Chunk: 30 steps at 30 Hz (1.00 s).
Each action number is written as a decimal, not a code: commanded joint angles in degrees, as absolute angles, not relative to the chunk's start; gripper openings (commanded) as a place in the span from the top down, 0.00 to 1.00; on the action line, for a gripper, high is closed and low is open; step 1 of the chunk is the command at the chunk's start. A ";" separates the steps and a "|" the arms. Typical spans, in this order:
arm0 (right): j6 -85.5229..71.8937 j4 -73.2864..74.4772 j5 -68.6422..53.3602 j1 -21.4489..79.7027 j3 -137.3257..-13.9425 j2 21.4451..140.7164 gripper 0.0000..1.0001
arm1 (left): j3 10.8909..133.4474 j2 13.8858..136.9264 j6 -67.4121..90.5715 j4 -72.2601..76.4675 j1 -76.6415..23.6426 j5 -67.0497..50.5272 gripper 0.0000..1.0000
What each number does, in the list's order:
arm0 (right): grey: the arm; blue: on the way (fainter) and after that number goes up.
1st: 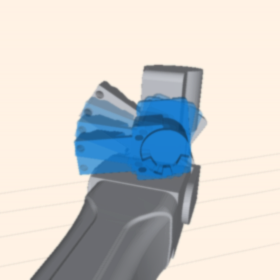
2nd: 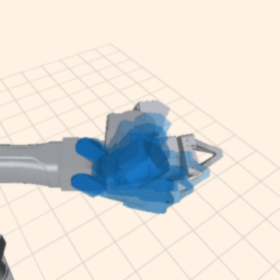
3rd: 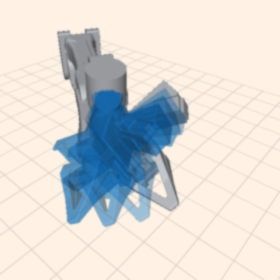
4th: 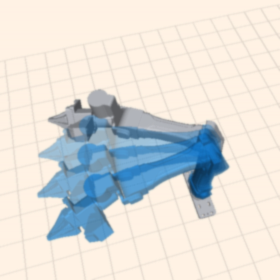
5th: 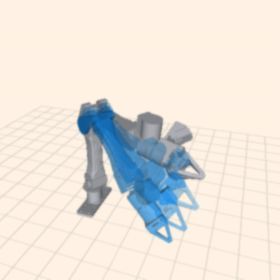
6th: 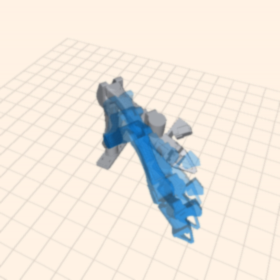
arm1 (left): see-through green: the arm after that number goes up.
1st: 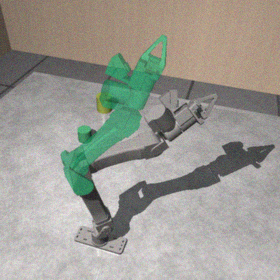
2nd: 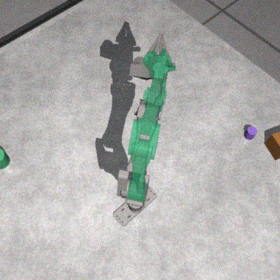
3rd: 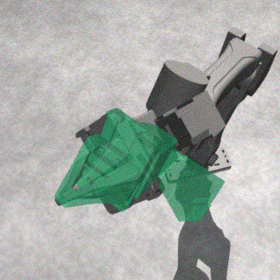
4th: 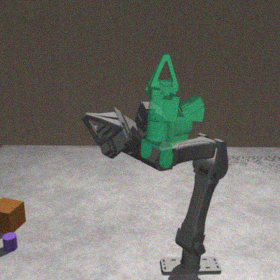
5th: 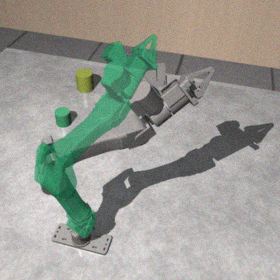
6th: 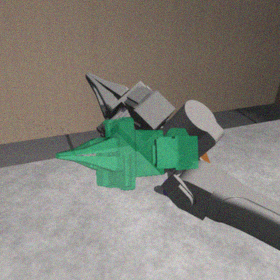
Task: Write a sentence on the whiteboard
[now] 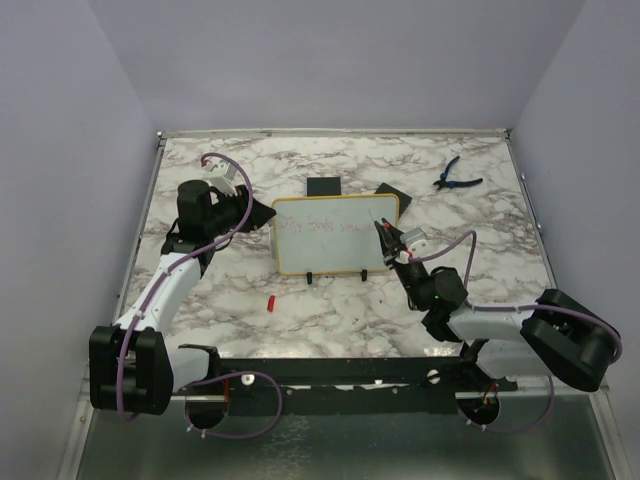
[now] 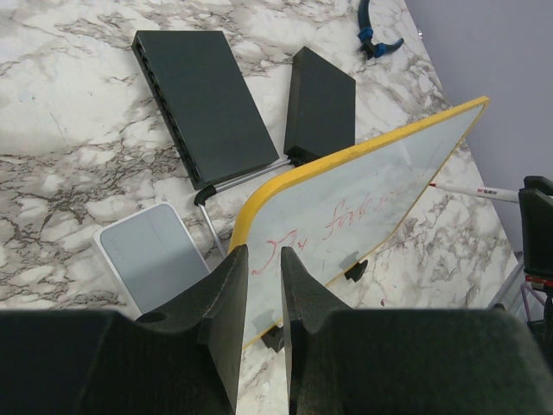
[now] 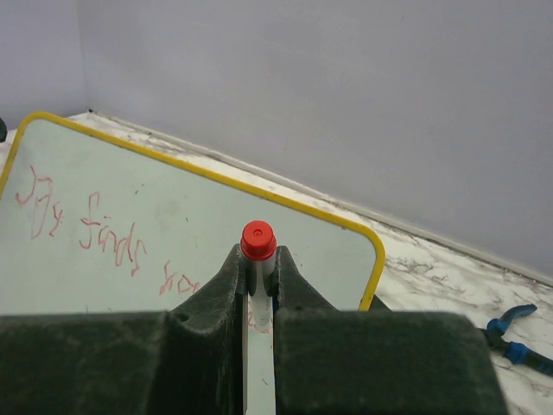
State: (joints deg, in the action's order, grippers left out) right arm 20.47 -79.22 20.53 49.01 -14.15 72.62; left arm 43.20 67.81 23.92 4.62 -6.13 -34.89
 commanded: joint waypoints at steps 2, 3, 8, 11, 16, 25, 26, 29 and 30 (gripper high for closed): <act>21.63 -82.91 23.25 48.89 -14.33 75.06 0.99 | 42.54 66.95 22.94 5.28 -6.48 -34.96 0.77; 21.89 -83.38 23.38 48.82 -14.40 75.37 0.99 | 42.50 67.04 22.94 5.27 -6.45 -34.98 0.77; 22.18 -84.19 23.36 48.61 -14.75 75.88 0.99 | 42.54 67.03 22.94 5.32 -6.46 -34.98 0.77; 22.65 -84.44 23.13 48.47 -15.07 76.11 0.99 | 42.54 67.00 22.94 5.31 -6.49 -34.98 0.77; 23.35 -84.79 23.21 48.35 -15.55 76.42 0.99 | 42.45 66.95 22.94 5.29 -6.50 -34.98 0.77; 23.89 -86.29 23.27 47.99 -16.35 78.60 0.99 | 42.45 66.94 22.94 5.29 -6.45 -35.04 0.77; 24.05 -86.65 23.47 47.99 -16.39 78.90 0.99 | 42.45 66.97 22.94 5.30 -6.45 -35.02 0.77; 24.34 -87.20 23.74 47.99 -16.35 79.30 0.99 | 42.45 66.97 22.94 5.33 -6.47 -35.07 0.77; 24.41 -87.22 23.78 47.92 -16.27 79.29 0.99 | 42.45 66.93 22.94 5.34 -6.43 -35.07 0.77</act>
